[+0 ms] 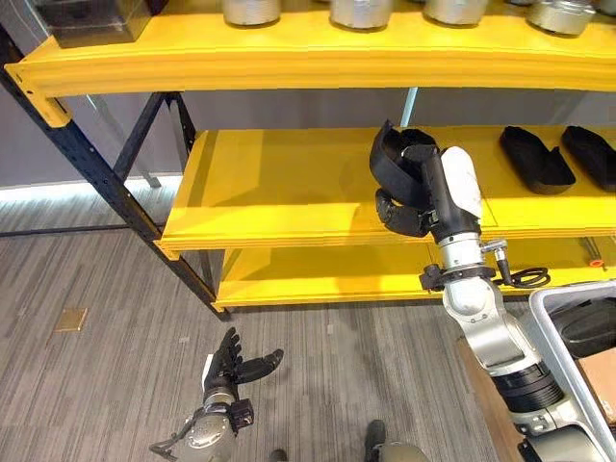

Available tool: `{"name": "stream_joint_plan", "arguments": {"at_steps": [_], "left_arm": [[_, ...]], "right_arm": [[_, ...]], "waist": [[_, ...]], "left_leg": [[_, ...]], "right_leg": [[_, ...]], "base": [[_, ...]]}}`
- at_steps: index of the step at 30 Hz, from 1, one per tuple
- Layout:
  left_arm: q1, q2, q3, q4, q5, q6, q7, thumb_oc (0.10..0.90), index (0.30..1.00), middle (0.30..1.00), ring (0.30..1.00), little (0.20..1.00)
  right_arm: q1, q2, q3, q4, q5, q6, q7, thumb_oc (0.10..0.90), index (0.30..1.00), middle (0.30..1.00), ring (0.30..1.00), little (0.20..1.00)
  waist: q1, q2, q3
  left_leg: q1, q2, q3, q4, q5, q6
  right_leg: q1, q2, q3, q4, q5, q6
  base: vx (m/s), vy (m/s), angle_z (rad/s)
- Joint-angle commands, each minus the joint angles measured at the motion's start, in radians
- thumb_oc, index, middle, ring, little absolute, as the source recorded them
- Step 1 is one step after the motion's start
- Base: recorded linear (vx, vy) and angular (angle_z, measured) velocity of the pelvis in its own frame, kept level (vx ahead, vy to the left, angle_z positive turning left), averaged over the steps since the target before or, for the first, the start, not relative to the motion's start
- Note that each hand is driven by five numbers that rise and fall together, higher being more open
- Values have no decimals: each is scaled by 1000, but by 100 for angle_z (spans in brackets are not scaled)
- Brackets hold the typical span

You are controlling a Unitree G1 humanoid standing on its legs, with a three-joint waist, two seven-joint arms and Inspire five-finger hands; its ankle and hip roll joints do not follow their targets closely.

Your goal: Move parts from the plastic box to the shelf.

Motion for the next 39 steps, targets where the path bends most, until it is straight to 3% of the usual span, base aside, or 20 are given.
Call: {"name": "stream_joint_plan", "arguments": {"at_steps": [1,2,5,7,8,9,12,13,15,21,29,33,34,37,39], "left_arm": [[11,20,4,-88,-20,-100,18,900,1000,1000,1000,1000],[9,16,-2,-91,-28,-98,16,900,1000,1000,1000,1000],[12,14,-16,-99,-27,-89,6,900,1000,1000,1000,1000],[19,14,-24,-101,-16,-88,-2,900,1000,1000,1000,1000],[21,14,-26,-101,-15,-88,-2,900,1000,1000,1000,1000],[19,15,-29,-99,-2,-86,-3,900,1000,1000,1000,1000],[22,16,-30,-93,0,-83,-1,900,1000,1000,1000,1000],[32,14,-26,-97,-8,-87,1,900,1000,1000,1000,1000],[31,9,-23,-92,-3,-86,9,900,1000,1000,1000,1000],[-7,42,-34,-97,9,-87,14,900,1000,1000,1000,1000],[-14,56,-27,-110,-1,-86,29,900,1000,1000,1000,1000],[-24,69,-35,-105,3,-79,28,900,1000,1000,1000,1000],[-31,75,-43,-96,7,-76,27,900,1000,1000,1000,1000],[-41,83,-55,-99,16,-73,24,900,1000,1000,1000,1000],[-46,86,-65,-100,19,-71,18,900,1000,1000,1000,1000]], "right_arm": [[-164,5,-3,-103,8,-131,-55,400,300,300,300,300],[-169,4,2,-105,19,-136,-56,400,300,300,300,300],[-145,-12,-16,-115,13,-128,-65,400,300,300,300,300],[-118,-18,-32,-124,11,-129,-66,400,300,300,300,300],[-114,-19,-32,-126,11,-129,-66,400,300,300,300,300],[-109,-23,-37,-126,4,-129,-70,400,300,300,300,300],[-88,-31,-48,-137,-15,-120,-61,400,300,300,300,300],[-90,-25,-39,-148,-24,-118,-53,400,300,300,300,300],[-64,-18,-44,-149,-35,-124,-48,400,300,300,300,300],[-61,11,-35,-149,-27,-113,-31,400,300,300,300,300],[-99,33,-11,-137,-44,-101,-25,400,300,300,300,300],[-103,32,-12,-142,-57,-98,-20,400,300,300,300,300],[-114,36,-5,-143,-63,-100,-20,400,300,300,300,300],[-146,41,18,-131,-71,-102,-21,400,300,300,300,300],[-174,48,35,-124,-78,-102,-19,400,300,300,300,300]], "waist": [[37,-19,-61],[61,-40,-30],[75,-51,-10],[74,-43,-15],[76,-46,-15],[76,-31,-16],[84,-8,-23],[87,-4,-32],[82,1,-58],[93,-47,-85],[109,-75,-96],[105,-90,-95],[97,-88,-87],[89,-80,-68],[88,-72,-53]], "left_leg": [[-85,-11,-73,349,130,4],[-169,-55,-82,492,139,17],[-307,-33,-4,353,87,31],[-330,28,45,170,150,12],[-317,25,48,151,158,8],[-329,44,70,0,252,-23],[-299,70,85,-118,326,-49],[-268,71,88,-136,298,-34],[-244,62,103,-159,297,-35],[-266,-2,138,-17,189,13],[-292,-55,163,64,88,64],[-286,-93,148,70,48,94],[-264,-110,142,57,36,112],[-227,-131,139,23,34,133],[-194,-144,143,1,29,149]], "right_leg": [[35,-46,22,-73,20,21],[72,-42,9,-90,8,0],[124,-39,-11,-112,-12,4],[146,-36,-23,-116,-28,20],[149,-38,-22,-115,-31,19],[171,-27,-26,-121,-44,25],[209,-18,-29,-120,-58,39],[224,-18,-19,-116,-72,45],[249,-27,-14,-123,-85,55],[281,-116,-9,-112,-80,92],[242,-189,-1,-54,-33,133],[191,-212,4,68,25,142],[142,-212,20,161,58,134],[93,-204,30,266,91,127],[78,-215,0,341,103,123]], "base": [[-1,-312,-48],[24,-304,-47],[140,-101,30],[177,55,39],[214,84,5],[204,86,-3],[251,132,7],[278,159,-5],[335,196,-30],[247,158,-31],[122,147,4],[79,152,8],[68,179,14],[30,192,8],[72,190,13]]}}
